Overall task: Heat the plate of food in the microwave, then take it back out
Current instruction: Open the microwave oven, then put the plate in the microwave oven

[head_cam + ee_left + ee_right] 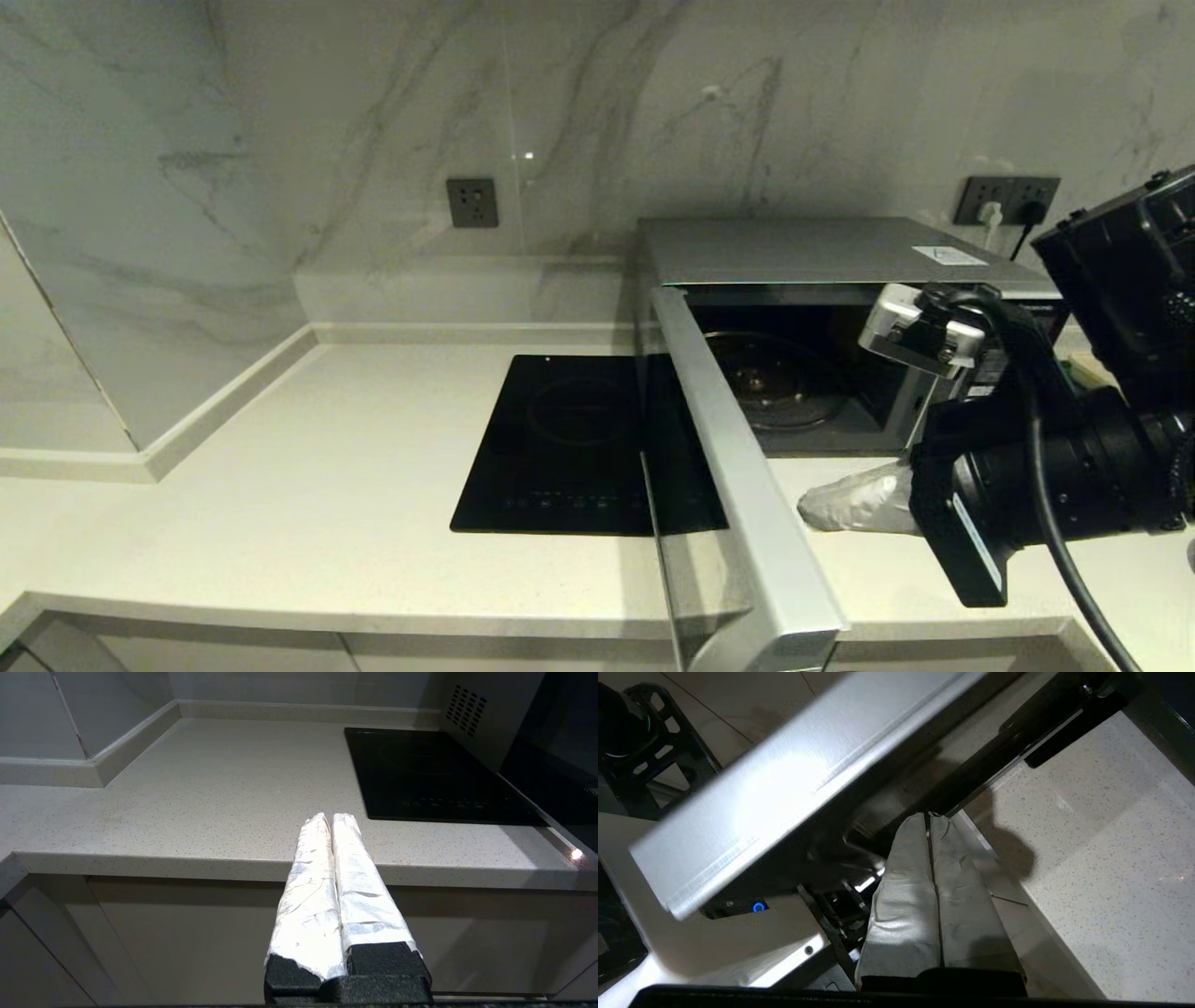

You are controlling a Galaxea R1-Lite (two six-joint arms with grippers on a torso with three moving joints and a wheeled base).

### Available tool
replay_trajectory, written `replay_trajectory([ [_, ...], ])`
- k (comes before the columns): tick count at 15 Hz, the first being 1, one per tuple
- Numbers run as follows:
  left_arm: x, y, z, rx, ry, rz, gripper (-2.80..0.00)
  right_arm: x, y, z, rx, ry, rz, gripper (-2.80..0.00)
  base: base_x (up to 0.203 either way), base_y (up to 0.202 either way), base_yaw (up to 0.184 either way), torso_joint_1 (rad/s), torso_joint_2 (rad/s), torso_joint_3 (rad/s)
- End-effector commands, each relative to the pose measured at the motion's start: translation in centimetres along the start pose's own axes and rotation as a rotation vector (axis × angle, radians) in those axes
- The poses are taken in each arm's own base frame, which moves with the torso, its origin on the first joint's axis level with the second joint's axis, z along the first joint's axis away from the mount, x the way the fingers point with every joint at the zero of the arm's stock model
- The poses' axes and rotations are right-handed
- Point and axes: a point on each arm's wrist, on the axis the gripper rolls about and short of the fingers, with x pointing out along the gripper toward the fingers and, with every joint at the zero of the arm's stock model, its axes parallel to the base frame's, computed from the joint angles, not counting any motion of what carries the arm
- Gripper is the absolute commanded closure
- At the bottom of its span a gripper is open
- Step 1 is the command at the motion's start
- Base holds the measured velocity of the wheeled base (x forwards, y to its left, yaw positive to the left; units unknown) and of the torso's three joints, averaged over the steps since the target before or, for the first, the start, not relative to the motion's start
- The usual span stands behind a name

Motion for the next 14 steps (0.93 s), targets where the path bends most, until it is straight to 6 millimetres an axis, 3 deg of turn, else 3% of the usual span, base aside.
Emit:
replay_trajectory([
  [1, 0.0, 0.0, 0.0, -0.001, 0.0, 0.002, 0.0, 0.4, 0.4, 0.0, -0.011, 0.015, 0.017, 0.0, 0.0, 0.0, 0.0, 0.0, 0.0, 0.0],
  [14, 0.0, 0.0, 0.0, -0.001, 0.0, 0.001, 0.0, 2.0, 1.1, 1.1, -0.042, 0.028, 0.026, 0.0, 0.0, 0.0, 0.0, 0.0, 0.0, 0.0],
])
